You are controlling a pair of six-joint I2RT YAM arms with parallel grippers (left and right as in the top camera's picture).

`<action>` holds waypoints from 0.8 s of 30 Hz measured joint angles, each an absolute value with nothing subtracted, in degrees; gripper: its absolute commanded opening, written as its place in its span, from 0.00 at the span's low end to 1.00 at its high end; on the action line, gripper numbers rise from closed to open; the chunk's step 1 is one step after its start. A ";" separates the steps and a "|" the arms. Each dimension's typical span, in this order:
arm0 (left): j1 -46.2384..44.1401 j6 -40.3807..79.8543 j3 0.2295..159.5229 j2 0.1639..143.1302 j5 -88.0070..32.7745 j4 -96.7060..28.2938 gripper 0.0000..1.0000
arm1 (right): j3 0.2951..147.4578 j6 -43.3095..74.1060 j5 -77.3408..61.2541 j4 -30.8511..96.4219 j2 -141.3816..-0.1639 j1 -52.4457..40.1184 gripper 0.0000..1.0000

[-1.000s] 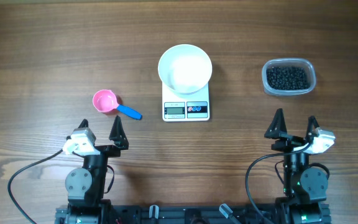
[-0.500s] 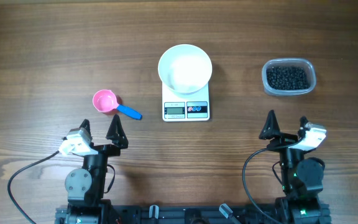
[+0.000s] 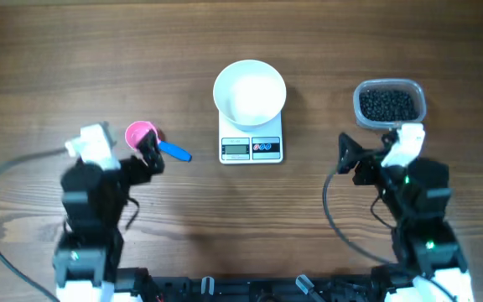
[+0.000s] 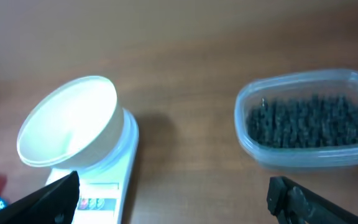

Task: Scoop item into bowl and weigh 150g on scale
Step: 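Reach the left gripper to the pink scoop and grasp it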

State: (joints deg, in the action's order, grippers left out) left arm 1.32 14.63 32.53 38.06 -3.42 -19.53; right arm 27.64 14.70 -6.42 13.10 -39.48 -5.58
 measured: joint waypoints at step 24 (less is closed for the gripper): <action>13.37 -0.40 67.00 93.19 -10.33 -43.05 0.71 | 60.25 10.15 -23.14 38.89 -68.23 -5.58 1.00</action>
State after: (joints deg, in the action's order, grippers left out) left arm 13.37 -0.40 67.00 93.19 -10.33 -43.05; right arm 60.25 10.15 -23.14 38.89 -68.23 -5.58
